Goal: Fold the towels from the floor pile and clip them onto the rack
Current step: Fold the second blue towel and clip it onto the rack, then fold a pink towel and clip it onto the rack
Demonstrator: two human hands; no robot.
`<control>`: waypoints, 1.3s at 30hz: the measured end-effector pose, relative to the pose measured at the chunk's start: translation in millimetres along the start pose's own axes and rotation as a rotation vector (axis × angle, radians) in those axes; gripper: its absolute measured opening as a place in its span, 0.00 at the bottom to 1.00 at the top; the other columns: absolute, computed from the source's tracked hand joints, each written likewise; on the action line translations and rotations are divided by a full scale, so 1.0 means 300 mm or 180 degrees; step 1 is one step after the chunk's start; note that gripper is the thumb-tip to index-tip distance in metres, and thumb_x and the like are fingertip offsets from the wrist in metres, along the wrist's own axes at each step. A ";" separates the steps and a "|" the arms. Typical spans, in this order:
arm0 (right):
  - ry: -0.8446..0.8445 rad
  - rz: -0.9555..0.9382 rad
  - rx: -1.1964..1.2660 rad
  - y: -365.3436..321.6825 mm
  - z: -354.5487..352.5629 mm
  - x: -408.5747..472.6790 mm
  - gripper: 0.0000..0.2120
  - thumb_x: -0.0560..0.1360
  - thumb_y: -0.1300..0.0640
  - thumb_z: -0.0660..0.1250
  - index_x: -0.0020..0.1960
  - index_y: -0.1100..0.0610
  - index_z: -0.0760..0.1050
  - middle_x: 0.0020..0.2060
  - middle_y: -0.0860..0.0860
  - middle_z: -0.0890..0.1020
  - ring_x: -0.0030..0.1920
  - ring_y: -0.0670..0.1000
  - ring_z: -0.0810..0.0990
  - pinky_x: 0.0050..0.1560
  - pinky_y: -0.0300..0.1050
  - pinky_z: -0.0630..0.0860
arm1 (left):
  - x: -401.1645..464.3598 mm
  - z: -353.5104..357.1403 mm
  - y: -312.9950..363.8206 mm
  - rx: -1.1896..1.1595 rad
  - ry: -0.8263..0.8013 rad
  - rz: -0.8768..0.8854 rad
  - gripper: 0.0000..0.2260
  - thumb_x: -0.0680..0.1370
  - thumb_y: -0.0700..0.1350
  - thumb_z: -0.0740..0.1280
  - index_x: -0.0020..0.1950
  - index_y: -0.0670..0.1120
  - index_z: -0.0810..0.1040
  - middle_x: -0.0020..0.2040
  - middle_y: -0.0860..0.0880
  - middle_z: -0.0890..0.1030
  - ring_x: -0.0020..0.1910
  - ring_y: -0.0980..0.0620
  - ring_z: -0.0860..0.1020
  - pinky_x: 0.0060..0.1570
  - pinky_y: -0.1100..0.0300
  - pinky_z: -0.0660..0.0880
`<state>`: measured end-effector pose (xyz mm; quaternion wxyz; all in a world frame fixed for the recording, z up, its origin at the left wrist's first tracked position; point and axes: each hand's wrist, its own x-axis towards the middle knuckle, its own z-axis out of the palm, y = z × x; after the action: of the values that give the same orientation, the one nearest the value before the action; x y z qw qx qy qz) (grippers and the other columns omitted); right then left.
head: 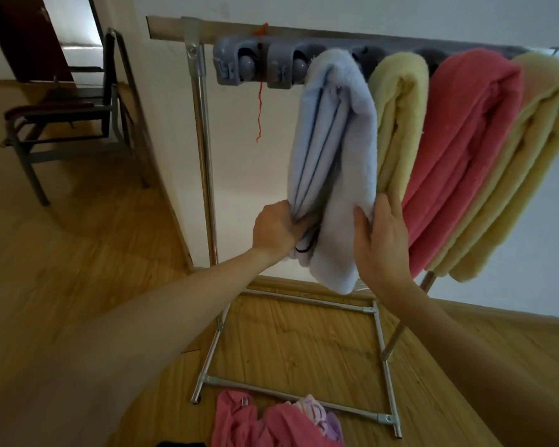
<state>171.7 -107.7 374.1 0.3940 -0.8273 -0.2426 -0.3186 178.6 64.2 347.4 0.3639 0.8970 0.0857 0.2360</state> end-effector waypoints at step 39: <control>-0.1683 0.0389 -0.0493 0.318 0.172 -0.607 0.18 0.75 0.67 0.60 0.64 0.64 0.68 0.57 0.60 0.75 0.56 0.60 0.75 0.51 0.53 0.73 | -0.497 0.277 -0.476 0.0918 -0.1279 -0.0170 0.21 0.78 0.44 0.63 0.70 0.42 0.70 0.63 0.43 0.77 0.58 0.44 0.78 0.56 0.50 0.76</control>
<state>127.7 -148.0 170.7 0.2711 -0.9224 -0.2616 -0.0850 91.3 67.6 142.9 0.2480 0.9660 0.0681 0.0285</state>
